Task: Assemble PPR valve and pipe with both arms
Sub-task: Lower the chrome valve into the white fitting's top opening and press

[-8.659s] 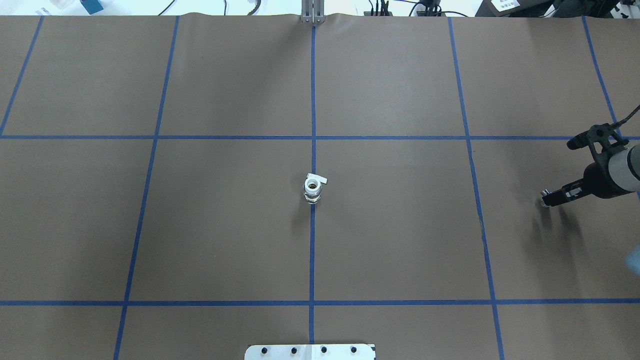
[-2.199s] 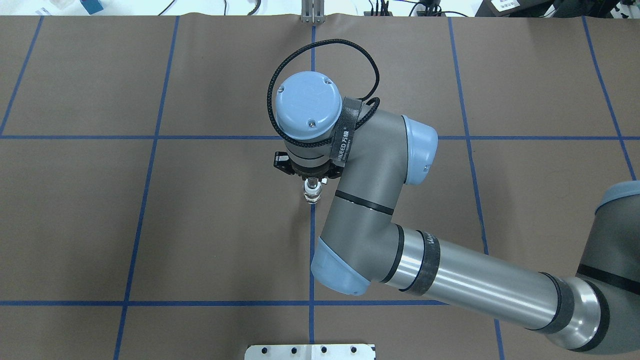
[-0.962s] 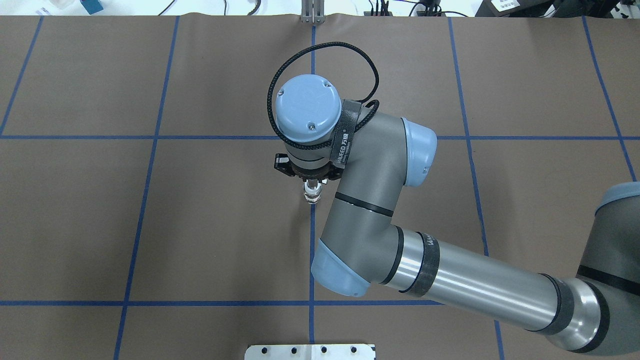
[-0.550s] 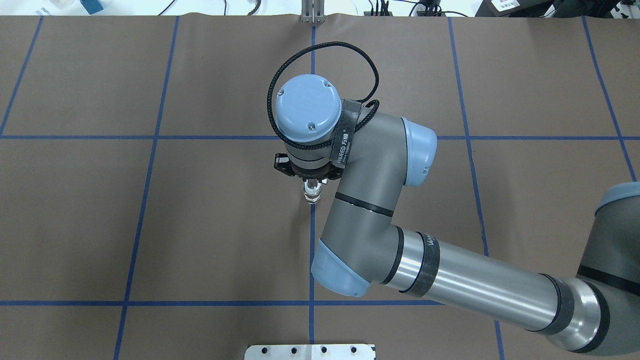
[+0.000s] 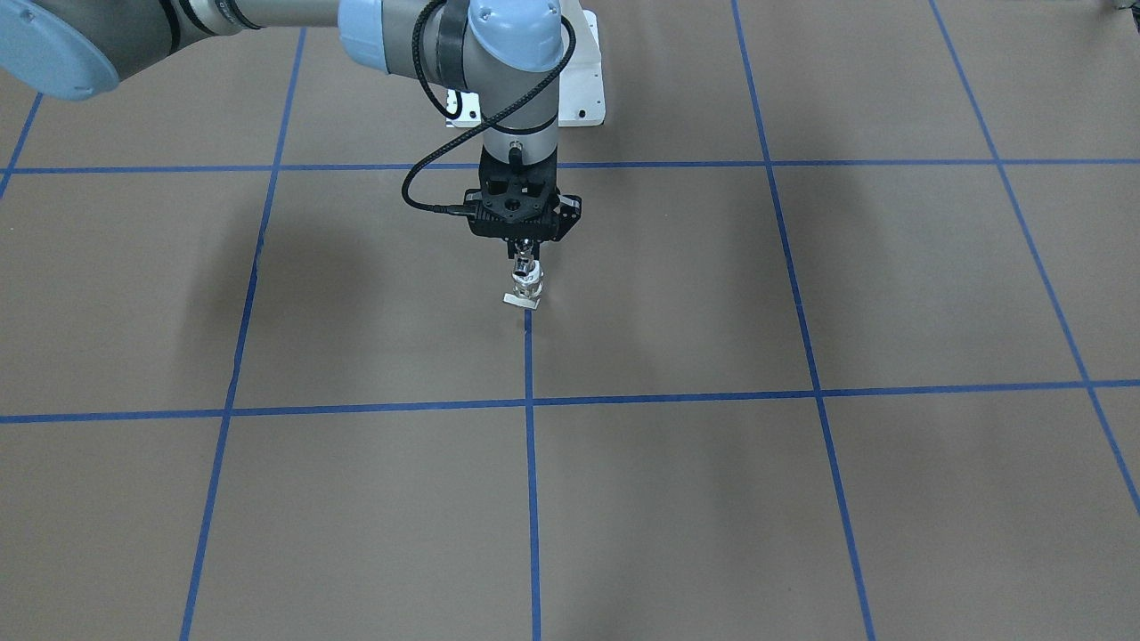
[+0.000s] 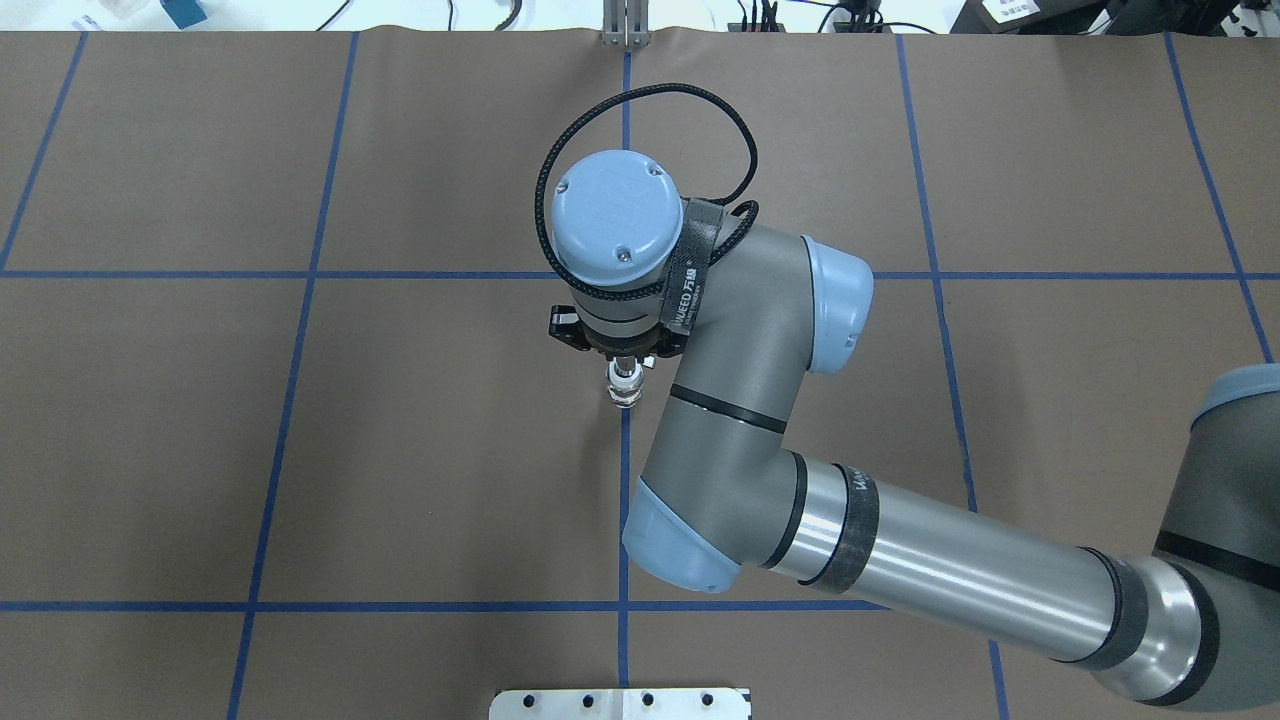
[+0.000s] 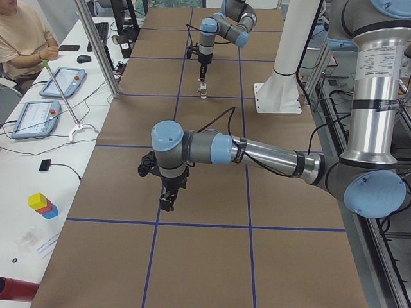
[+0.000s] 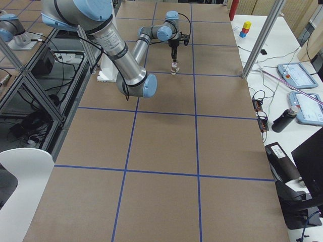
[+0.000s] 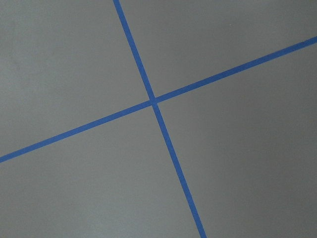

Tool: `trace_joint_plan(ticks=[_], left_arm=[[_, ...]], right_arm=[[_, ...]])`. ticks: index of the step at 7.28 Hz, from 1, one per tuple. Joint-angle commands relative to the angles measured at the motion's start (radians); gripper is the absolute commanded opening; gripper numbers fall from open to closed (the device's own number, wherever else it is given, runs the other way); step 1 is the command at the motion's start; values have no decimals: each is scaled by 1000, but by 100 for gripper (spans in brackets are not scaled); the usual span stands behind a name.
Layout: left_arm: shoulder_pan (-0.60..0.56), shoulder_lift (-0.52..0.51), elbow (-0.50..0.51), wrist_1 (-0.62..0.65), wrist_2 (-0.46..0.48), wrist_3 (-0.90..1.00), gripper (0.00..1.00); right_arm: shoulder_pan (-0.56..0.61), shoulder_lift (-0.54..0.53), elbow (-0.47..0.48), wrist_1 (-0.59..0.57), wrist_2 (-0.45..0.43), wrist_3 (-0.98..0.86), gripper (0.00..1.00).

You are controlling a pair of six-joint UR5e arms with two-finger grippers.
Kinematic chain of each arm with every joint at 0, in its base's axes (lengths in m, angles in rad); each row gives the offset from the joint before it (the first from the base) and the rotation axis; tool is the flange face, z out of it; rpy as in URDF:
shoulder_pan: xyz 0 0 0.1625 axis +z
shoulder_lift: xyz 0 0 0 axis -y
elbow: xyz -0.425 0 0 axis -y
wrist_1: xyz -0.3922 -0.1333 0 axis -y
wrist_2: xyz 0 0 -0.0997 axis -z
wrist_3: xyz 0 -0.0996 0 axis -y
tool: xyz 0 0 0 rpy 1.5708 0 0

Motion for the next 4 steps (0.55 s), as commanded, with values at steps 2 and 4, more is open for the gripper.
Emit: trace_joint_plan(ticks=[2, 4], left_arm=[[0, -1, 16, -26, 0, -2, 100], [0, -1, 17, -26, 0, -2, 100]], right_arm=[[-2, -8, -2, 15, -2, 0, 0], [-8, -13, -4, 15, -5, 2, 0]])
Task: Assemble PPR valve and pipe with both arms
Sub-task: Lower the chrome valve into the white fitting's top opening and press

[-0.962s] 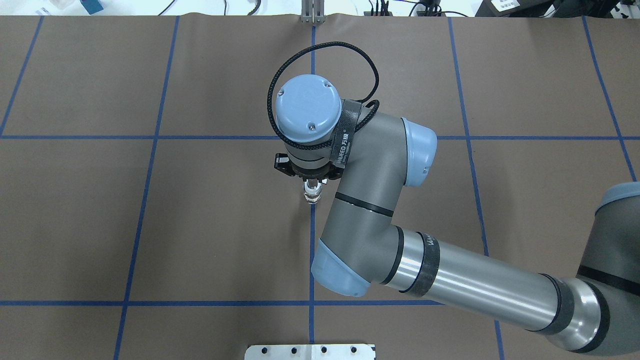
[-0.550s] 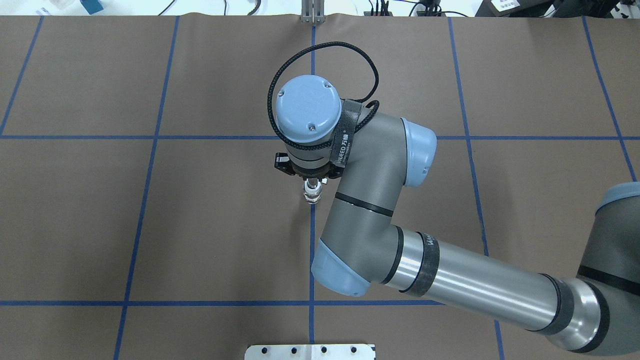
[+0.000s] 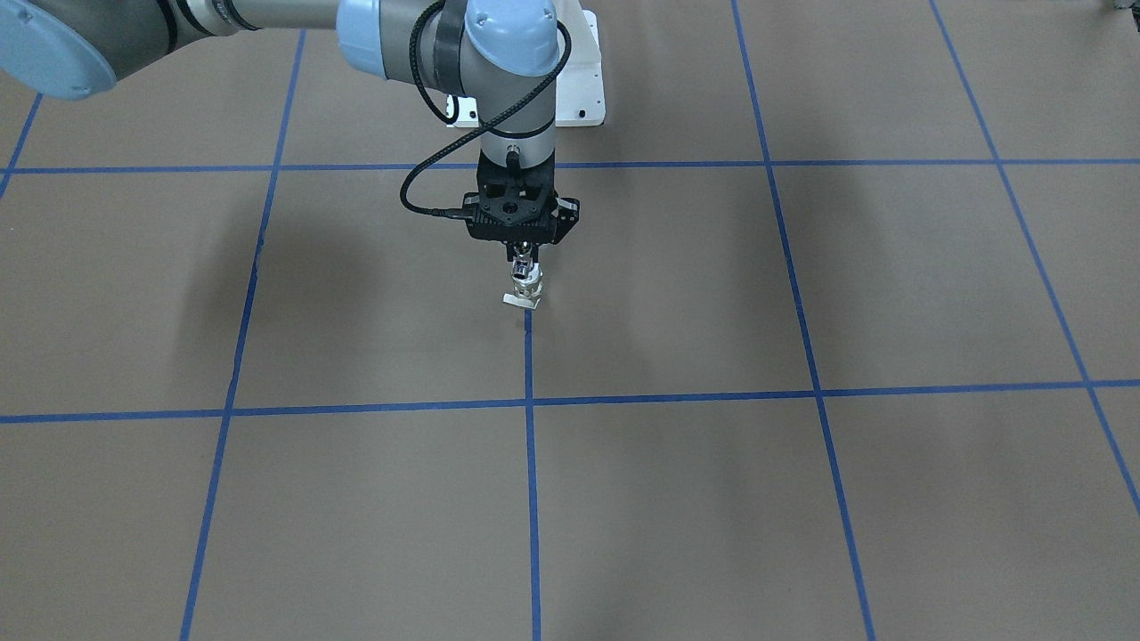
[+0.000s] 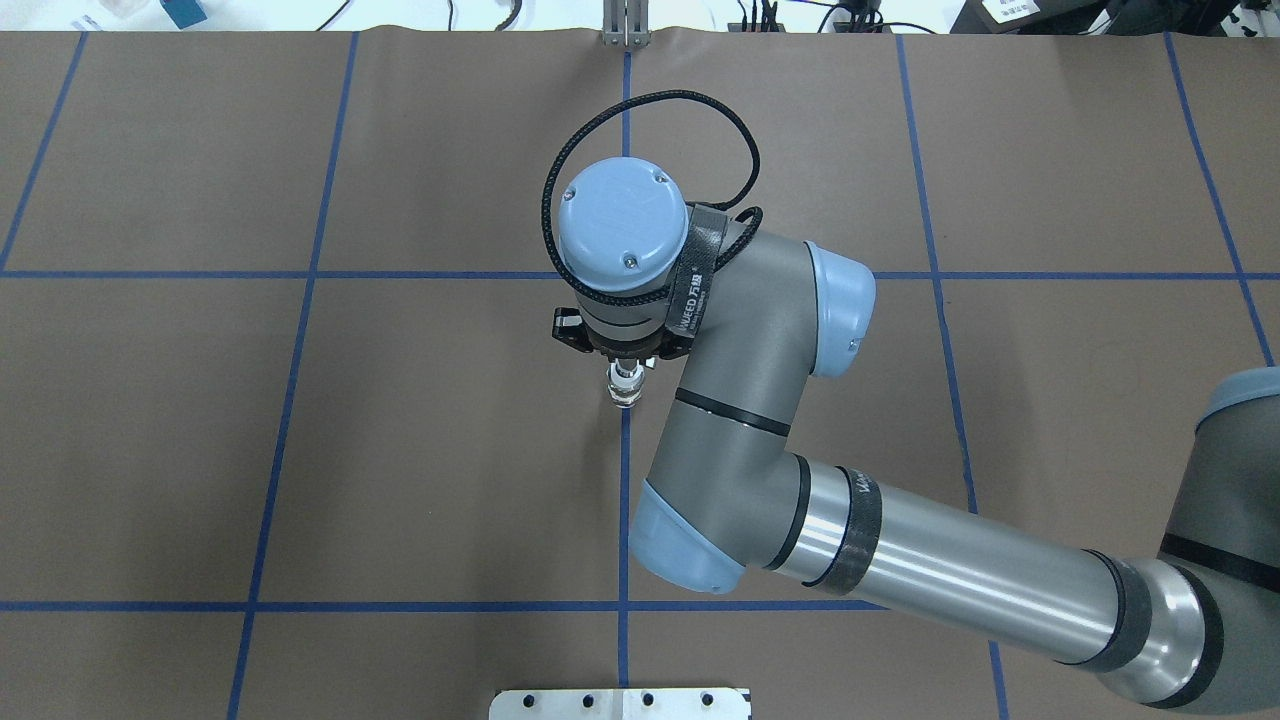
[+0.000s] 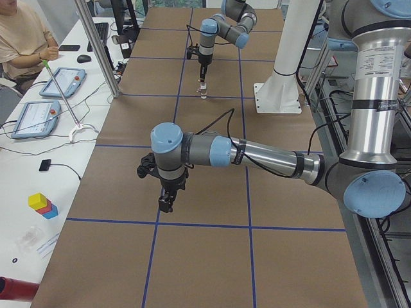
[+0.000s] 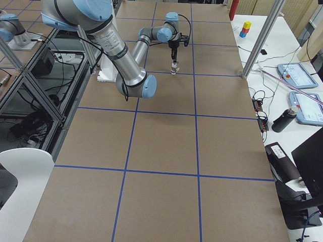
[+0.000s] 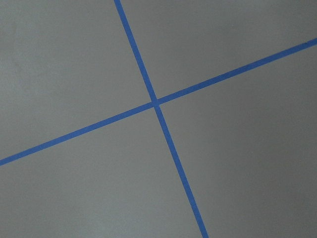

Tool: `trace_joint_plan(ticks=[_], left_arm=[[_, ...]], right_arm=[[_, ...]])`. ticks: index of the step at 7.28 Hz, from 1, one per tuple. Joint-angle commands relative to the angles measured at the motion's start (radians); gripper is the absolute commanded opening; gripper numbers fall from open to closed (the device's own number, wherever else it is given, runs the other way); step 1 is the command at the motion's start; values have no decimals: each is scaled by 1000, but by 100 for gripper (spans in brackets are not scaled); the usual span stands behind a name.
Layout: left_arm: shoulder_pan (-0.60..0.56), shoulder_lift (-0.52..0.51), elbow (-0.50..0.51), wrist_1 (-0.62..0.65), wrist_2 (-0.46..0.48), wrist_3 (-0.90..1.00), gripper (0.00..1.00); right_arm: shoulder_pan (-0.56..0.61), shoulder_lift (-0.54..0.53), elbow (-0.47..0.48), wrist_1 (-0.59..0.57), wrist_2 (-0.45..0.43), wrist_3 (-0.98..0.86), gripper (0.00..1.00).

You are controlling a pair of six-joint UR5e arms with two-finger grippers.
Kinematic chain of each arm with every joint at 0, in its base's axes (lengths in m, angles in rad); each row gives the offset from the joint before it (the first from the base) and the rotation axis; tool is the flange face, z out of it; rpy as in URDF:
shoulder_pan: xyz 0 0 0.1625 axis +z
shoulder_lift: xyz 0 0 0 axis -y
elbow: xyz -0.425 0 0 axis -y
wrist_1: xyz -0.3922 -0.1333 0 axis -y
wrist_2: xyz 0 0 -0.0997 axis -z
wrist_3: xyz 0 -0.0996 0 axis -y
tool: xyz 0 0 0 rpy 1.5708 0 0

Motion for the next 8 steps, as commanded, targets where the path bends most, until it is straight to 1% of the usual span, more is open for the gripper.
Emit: trace_joint_plan(ticks=[1, 8], left_arm=[[0, 0, 1, -1, 0, 0, 100], [0, 0, 4, -1, 0, 1, 100]], right_arm=[[-4, -1, -1, 0, -1, 0, 0], [-9, -3, -13, 14, -3, 0, 0]])
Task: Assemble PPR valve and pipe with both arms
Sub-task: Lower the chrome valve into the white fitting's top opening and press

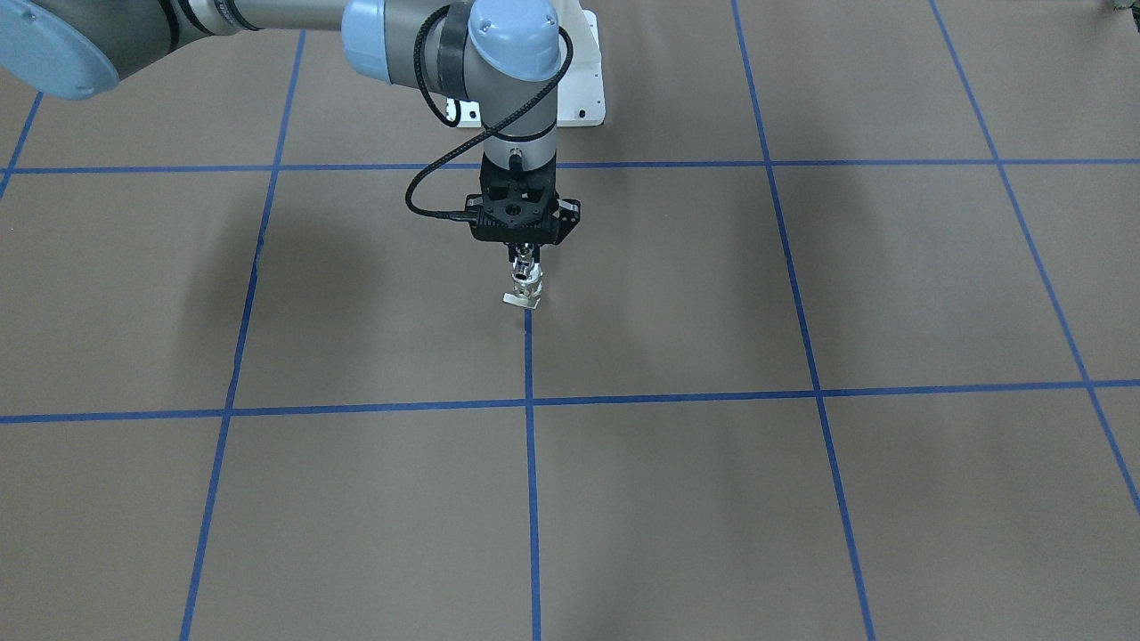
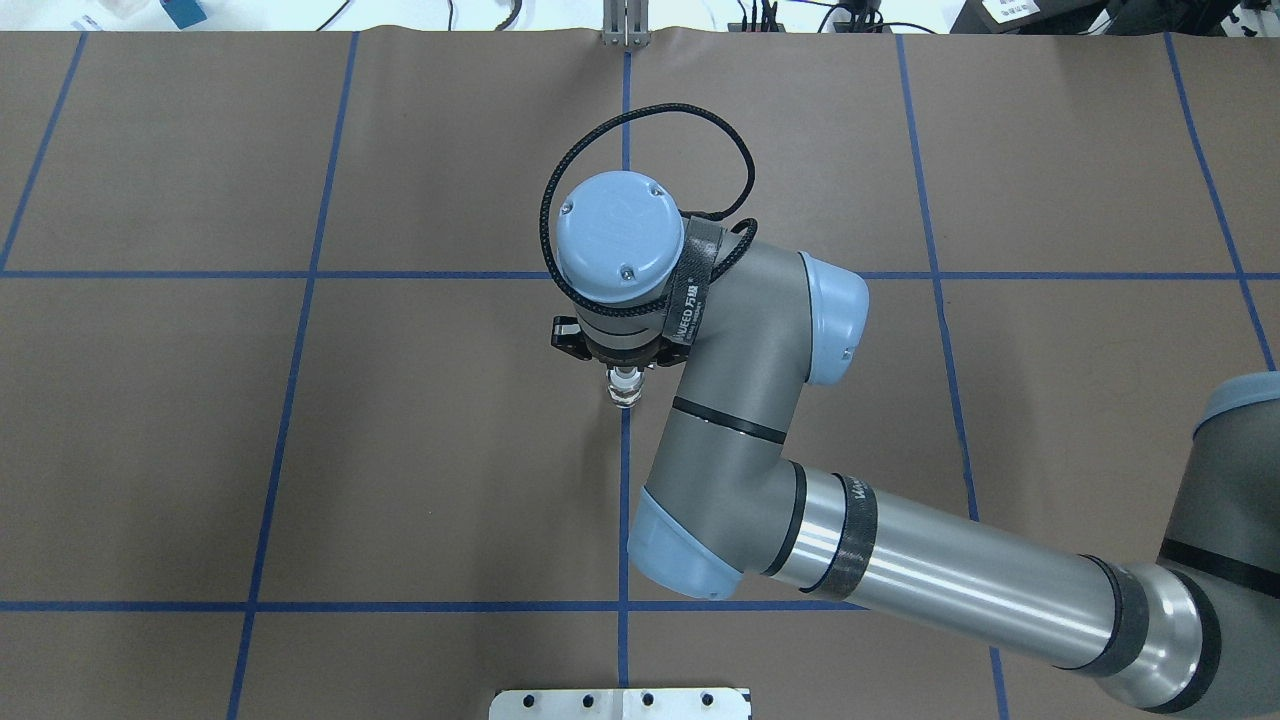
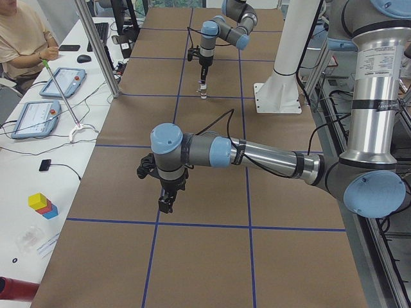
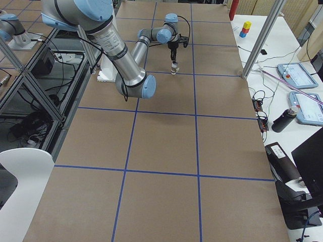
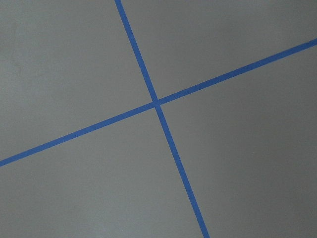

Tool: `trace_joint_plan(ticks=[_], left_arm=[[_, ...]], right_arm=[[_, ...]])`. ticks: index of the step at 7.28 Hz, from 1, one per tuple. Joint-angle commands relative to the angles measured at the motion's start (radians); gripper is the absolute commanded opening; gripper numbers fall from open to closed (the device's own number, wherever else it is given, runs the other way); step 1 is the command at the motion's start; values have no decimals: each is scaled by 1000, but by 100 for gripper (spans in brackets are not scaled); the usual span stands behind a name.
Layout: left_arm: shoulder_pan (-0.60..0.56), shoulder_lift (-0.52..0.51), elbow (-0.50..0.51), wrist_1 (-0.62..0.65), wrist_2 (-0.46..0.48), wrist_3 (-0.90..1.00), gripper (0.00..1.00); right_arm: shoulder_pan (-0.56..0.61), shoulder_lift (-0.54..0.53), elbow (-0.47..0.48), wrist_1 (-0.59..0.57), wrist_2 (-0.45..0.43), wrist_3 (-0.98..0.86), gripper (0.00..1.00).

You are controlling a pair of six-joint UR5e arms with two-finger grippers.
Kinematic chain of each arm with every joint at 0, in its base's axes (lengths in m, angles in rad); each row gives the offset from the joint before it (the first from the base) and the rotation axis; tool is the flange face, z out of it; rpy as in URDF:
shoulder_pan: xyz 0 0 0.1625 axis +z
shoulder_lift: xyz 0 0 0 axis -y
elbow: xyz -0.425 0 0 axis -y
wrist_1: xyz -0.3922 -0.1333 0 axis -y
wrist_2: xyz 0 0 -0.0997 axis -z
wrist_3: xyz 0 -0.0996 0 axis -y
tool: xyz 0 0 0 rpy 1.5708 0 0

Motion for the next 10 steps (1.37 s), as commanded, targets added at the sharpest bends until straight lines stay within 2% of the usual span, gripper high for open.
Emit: trace_joint_plan(ticks=[1, 3, 6, 10], left_arm=[[0, 0, 0, 0, 0, 0, 100], [0, 0, 0, 0, 0, 0, 100], [0, 2, 2, 0, 0, 0, 100], [0, 2, 0, -2, 0, 2, 100]], right_arm=[[0, 1, -2, 1, 0, 0, 0], [0, 3, 0, 1, 1, 0, 1], [-2, 1, 0, 1, 2, -2, 15], [-2, 3, 0, 1, 0, 0, 27]])
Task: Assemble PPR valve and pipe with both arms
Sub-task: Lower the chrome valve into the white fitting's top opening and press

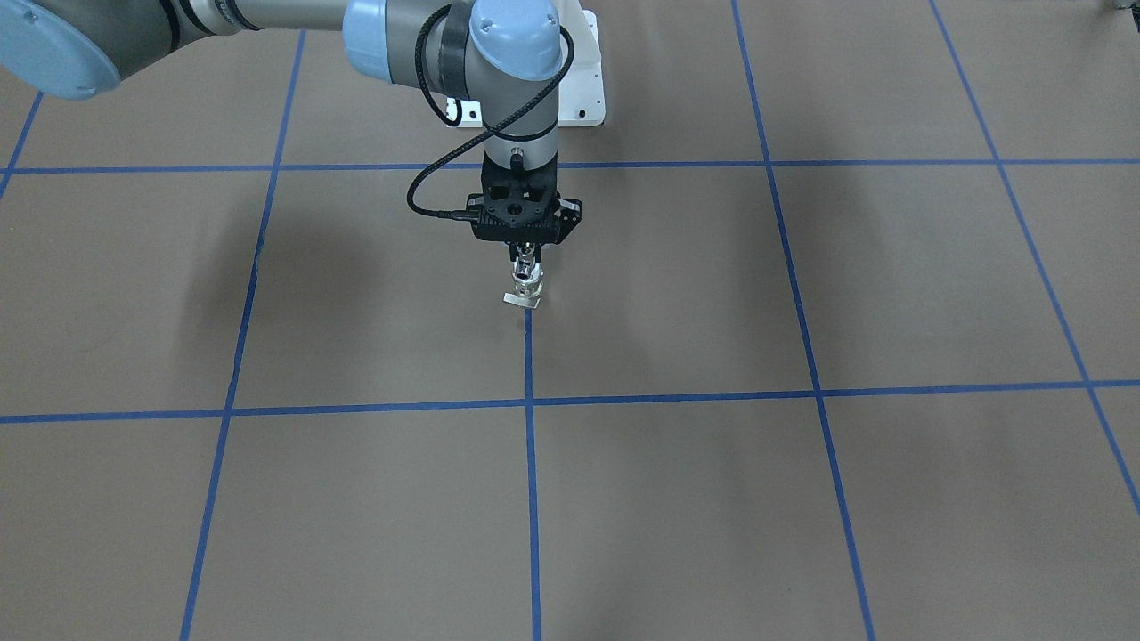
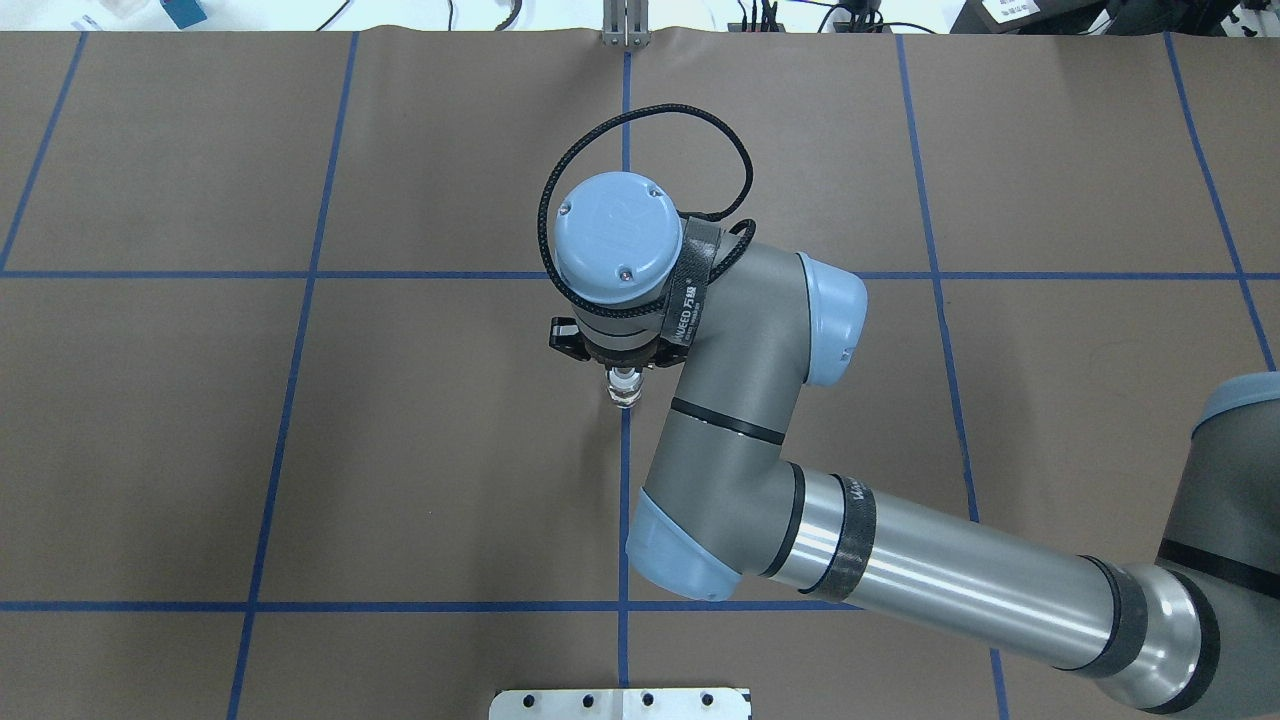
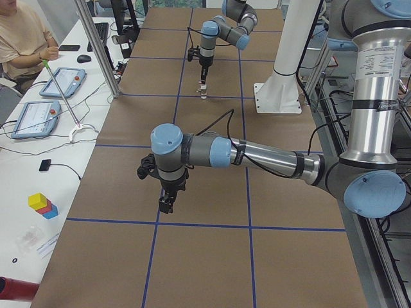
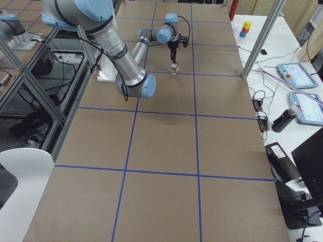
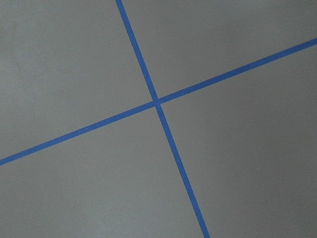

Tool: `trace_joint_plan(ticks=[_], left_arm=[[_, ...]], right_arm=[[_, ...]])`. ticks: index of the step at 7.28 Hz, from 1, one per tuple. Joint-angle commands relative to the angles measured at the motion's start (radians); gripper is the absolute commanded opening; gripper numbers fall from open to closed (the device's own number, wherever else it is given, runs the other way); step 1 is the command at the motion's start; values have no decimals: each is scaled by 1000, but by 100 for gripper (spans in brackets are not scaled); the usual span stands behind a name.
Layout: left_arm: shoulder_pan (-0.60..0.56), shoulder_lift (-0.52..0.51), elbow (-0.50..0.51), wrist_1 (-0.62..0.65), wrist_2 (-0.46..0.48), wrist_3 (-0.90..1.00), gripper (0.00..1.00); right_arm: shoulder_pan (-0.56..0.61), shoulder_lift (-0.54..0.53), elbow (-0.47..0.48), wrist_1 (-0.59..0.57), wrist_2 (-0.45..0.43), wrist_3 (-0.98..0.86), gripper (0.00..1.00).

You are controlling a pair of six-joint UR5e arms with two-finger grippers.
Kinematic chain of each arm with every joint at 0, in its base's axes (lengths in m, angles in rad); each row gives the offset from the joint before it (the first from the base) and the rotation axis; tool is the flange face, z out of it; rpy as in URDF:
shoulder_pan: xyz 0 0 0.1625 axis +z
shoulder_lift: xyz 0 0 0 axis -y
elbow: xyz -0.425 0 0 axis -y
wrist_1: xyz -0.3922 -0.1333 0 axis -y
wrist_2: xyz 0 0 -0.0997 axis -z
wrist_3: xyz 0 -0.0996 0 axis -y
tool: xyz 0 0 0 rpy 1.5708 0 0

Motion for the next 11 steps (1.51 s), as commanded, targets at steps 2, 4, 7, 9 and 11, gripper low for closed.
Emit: trace_joint_plan(ticks=[2, 4, 7, 9, 11], left_arm=[[0, 0, 0, 0, 0, 1, 100], [0, 0, 0, -1, 0, 1, 100], [0, 0, 0, -1, 0, 1, 100], [0, 0, 0, -1, 0, 1, 100], [0, 0, 0, -1, 0, 1, 100]], right_arm=[[-3, -1, 0, 0, 0, 1, 29], [-5, -1, 0, 0, 0, 1, 31], [-5, -1, 0, 0, 0, 1, 38], [-3, -1, 0, 0, 0, -1, 51], [-3, -1, 0, 1, 0, -1, 53]])
